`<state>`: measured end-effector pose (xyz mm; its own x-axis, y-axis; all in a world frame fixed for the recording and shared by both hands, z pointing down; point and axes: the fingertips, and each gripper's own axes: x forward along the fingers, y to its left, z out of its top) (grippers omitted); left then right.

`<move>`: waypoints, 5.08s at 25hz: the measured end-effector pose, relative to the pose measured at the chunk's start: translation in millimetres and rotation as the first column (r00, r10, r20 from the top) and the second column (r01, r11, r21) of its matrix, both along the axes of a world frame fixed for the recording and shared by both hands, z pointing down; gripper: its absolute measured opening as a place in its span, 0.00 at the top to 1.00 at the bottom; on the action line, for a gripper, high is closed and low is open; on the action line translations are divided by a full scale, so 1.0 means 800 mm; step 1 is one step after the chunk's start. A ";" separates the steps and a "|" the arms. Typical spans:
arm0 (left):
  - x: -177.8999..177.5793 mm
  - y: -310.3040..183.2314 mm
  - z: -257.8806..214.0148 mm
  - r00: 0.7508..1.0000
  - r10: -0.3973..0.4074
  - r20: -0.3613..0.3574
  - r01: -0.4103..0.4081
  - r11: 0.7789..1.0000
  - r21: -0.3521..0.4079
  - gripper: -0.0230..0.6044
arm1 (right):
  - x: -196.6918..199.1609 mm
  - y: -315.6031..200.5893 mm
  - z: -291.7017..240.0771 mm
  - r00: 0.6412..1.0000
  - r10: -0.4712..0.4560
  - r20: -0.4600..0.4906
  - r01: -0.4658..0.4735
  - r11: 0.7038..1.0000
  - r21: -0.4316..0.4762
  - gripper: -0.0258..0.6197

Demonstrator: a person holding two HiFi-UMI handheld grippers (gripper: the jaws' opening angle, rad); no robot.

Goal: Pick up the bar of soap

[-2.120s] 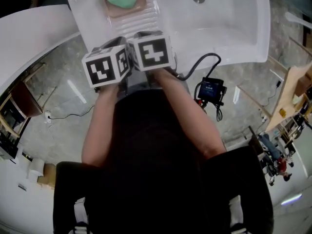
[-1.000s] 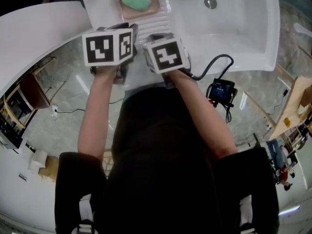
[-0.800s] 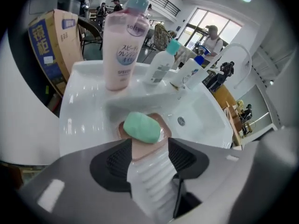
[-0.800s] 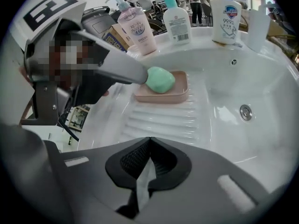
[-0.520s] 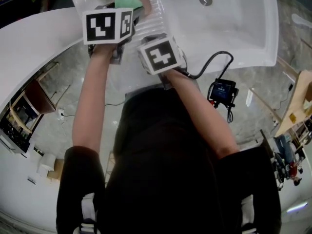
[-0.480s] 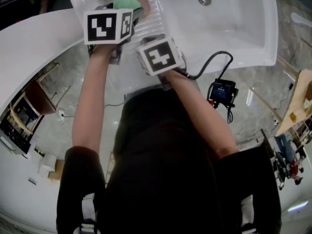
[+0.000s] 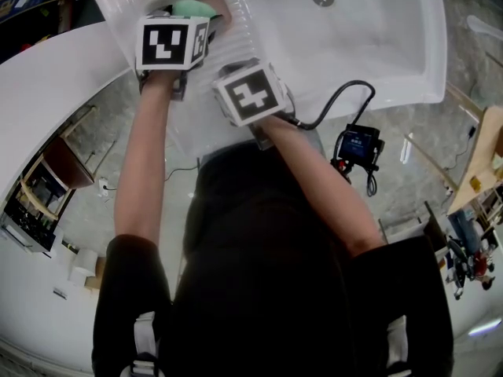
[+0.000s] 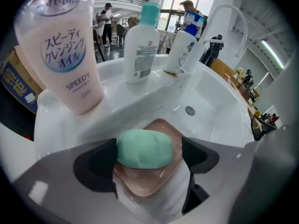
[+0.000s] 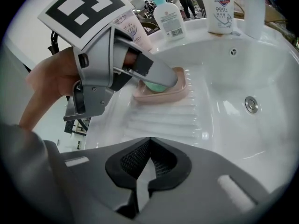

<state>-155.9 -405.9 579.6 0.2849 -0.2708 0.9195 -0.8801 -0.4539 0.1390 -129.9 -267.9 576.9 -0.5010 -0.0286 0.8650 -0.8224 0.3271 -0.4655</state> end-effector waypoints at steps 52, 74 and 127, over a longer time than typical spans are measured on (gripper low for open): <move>-0.004 0.046 -0.096 0.981 -0.173 -0.090 0.183 0.974 0.131 0.36 | 0.026 0.005 -0.005 0.992 -0.062 -0.110 0.070 0.995 0.067 0.94; -0.043 0.106 -0.179 0.952 -0.232 -0.199 0.278 0.928 0.247 0.36 | 0.033 -0.083 -0.158 0.978 0.208 -0.030 -0.167 0.858 0.485 0.94; 0.140 0.374 -0.273 0.916 -0.332 -0.225 0.398 0.825 0.401 0.36 | 0.188 0.174 -0.262 0.992 0.091 0.088 -0.126 0.761 0.636 0.94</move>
<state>-44.0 -106.7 361.3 0.2019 -0.7380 0.6439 -0.9794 -0.1458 0.1400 20.5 -129.0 367.1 -0.5016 -0.6228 0.6004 -0.8526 0.4733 -0.2214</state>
